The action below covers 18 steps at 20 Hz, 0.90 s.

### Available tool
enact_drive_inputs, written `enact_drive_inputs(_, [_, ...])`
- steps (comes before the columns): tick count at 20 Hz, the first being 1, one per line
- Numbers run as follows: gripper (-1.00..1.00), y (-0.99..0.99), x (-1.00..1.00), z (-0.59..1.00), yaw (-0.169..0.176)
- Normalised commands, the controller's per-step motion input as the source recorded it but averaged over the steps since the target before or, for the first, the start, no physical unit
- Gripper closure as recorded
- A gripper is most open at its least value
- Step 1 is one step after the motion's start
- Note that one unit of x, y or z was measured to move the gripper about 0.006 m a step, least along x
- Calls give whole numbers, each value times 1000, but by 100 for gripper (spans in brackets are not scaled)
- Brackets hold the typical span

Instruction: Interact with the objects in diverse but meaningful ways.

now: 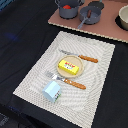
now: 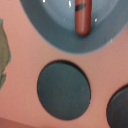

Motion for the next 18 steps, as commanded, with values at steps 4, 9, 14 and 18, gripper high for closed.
enact_drive_inputs(4, [-100,-609,-17,391,-1])
enact_drive_inputs(9, [-100,-852,-119,134,0])
enact_drive_inputs(14, [-100,-985,-153,3,1])
enact_drive_inputs(18, [-100,-966,-129,-38,17])
